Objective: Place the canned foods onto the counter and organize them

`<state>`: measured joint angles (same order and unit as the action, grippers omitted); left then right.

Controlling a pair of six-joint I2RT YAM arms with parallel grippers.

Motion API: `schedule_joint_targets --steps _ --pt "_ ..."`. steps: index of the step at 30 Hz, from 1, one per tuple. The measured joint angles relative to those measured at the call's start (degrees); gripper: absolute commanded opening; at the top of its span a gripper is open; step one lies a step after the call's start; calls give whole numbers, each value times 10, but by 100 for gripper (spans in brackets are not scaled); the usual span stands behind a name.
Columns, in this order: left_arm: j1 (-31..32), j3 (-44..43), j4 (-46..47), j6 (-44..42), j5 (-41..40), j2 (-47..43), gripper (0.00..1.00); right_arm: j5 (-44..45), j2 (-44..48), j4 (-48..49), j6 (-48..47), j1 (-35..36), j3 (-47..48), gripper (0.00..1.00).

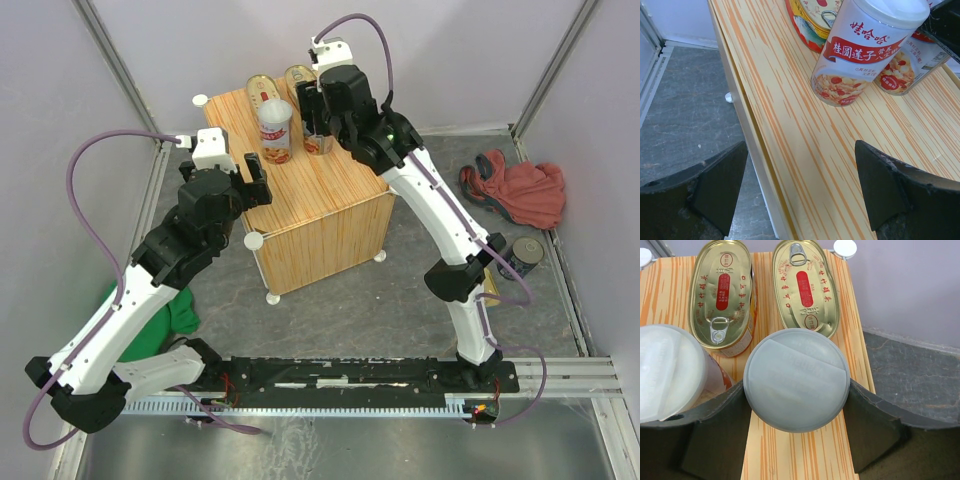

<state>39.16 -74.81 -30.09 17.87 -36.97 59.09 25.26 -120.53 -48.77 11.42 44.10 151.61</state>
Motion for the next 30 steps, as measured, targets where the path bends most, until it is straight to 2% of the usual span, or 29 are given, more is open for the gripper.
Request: schedule_joint_targets --steps 4,5,13,16,18,21,23,28,29,30 --pt "0 1 1 0 0 0 94 -2 -4 8 -2 -2 1 20" --pt "0 1 2 0 0 0 94 -4 -4 9 -2 -2 1 28" --pt "0 2 2 0 0 0 94 -13 -4 17 -1 -6 -4 66" --pt "0 2 2 0 0 0 94 -13 -4 18 -1 -7 -6 69" --pt "0 2 2 0 0 0 94 -13 -3 19 -1 -7 -6 76" --pt "0 2 2 0 0 0 94 -13 -2 19 2 -7 -8 80" --pt "0 2 2 0 0 0 94 -16 -1 21 4 -7 -12 87" --pt "0 2 2 0 0 0 94 -19 2 23 9 -7 -19 92" --pt "0 2 2 0 0 0 94 -19 2 25 10 -7 -20 99" --pt "0 2 2 0 0 0 94 -19 3 25 11 -7 -20 100"
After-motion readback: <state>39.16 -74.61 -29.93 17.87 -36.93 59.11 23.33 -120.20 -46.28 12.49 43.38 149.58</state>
